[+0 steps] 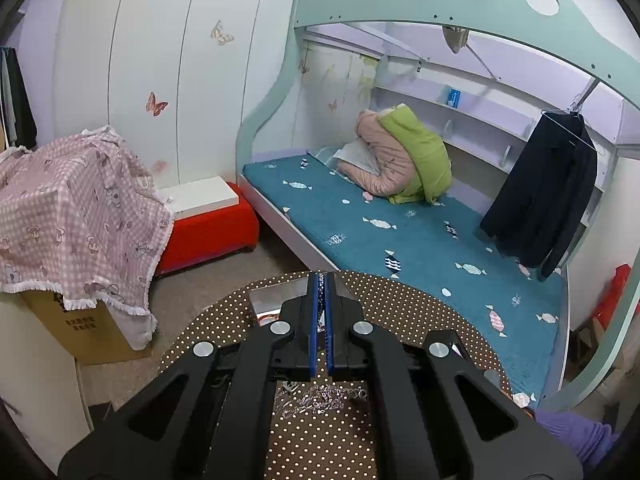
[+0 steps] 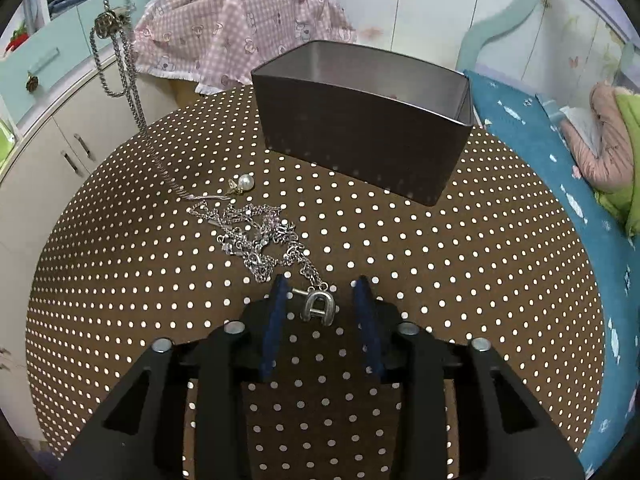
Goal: Organize jewelry
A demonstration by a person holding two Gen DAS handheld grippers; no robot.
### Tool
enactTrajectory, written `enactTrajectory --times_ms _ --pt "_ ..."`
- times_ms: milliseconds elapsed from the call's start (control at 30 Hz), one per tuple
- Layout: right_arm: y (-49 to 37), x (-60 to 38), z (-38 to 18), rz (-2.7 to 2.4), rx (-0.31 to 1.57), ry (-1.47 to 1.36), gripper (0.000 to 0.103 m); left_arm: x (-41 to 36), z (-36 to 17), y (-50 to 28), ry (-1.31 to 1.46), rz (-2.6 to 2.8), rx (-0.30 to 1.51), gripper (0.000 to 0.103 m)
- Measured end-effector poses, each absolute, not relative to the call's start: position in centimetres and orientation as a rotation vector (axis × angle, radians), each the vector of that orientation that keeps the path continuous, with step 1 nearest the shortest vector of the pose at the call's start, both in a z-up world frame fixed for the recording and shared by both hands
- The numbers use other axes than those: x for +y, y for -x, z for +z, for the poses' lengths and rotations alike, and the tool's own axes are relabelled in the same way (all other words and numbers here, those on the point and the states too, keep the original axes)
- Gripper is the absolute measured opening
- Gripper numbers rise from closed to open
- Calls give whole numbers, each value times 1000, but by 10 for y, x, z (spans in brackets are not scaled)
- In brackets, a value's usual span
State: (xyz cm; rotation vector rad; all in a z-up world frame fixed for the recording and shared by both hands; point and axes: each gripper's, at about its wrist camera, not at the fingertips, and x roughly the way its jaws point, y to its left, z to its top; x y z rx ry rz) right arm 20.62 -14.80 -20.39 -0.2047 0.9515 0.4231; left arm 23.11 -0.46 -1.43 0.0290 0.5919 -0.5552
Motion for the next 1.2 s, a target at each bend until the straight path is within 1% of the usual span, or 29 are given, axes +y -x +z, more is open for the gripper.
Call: enactTrajectory --times_ms 33,67,100,133,200,500,633,933,1200 --pt "-206 -148 -204 423 950 203 38 -4 -15 -231 -29 -556 593 3" --pt "-205 -147 -205 424 946 206 38 -4 -17 -231 -27 -557 595 3" --pt "-204 -145 -206 416 936 231 35 -4 -18 -231 -26 -559 597 3" --pt "-203 -146 -205 420 934 230 27 -4 -18 -231 -26 -560 597 3" --pt "-202 -143 -206 422 926 237 17 -4 -19 -230 -31 -561 601 3" --pt "-205 -141 -209 416 908 247 15 -1 -22 -226 -34 -559 607 3" --pt "-200 -143 -201 423 902 237 15 0 -23 -225 -30 -559 607 3" --pt "-196 -152 -157 431 835 184 15 -3 -20 -222 -25 -571 604 3" --pt "-191 -158 -99 433 731 164 15 -13 -8 -225 -32 -582 593 3"
